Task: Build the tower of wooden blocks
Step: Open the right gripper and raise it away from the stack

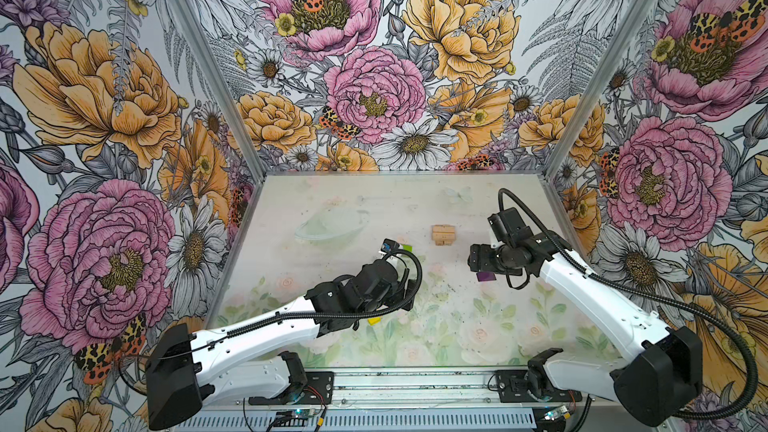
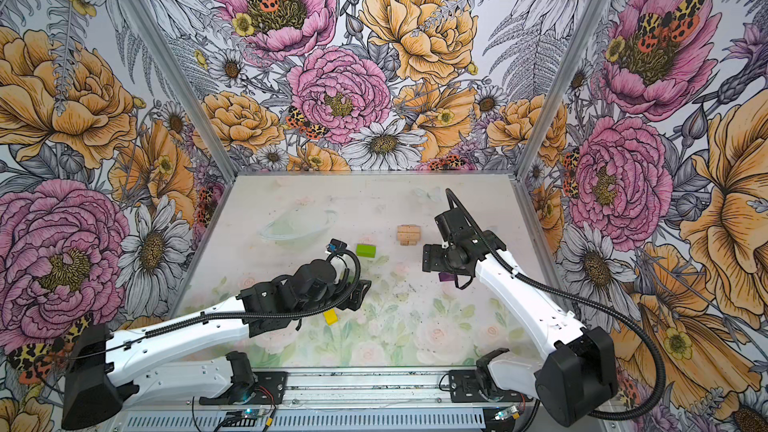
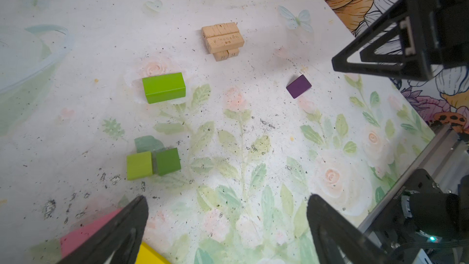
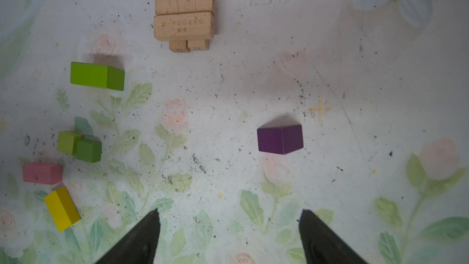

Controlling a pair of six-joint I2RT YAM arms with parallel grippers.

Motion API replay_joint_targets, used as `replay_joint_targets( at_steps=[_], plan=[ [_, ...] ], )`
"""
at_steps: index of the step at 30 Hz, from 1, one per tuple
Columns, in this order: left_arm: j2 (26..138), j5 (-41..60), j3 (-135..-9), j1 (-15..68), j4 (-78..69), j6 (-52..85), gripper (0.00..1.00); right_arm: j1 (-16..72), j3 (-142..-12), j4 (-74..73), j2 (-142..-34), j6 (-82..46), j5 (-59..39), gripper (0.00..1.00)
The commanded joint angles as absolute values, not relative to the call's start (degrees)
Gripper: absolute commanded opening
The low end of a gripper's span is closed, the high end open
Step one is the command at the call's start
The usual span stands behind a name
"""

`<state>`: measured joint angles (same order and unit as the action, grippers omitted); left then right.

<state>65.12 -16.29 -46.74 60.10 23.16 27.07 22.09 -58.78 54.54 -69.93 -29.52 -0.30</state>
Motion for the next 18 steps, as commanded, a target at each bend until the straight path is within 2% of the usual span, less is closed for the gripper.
replay_joint_targets(
  at_steps=[1, 9, 18],
  plan=[
    [68.1, -15.7, -50.9, 59.7, 21.8, 26.4, 0.99, 21.8, -56.4, 53.5, -67.4, -28.6, -0.1, 0.88],
    [73.5, -20.0, -54.3, 59.7, 21.1, 27.3, 0.99, 21.8, -54.4, 53.0, -65.1, -28.3, -2.7, 0.88],
    [75.1, -18.5, -55.5, 58.0, 19.5, 25.1, 0.99, 22.0, -53.1, 53.5, -63.5, -28.8, -4.9, 0.88]
  ],
)
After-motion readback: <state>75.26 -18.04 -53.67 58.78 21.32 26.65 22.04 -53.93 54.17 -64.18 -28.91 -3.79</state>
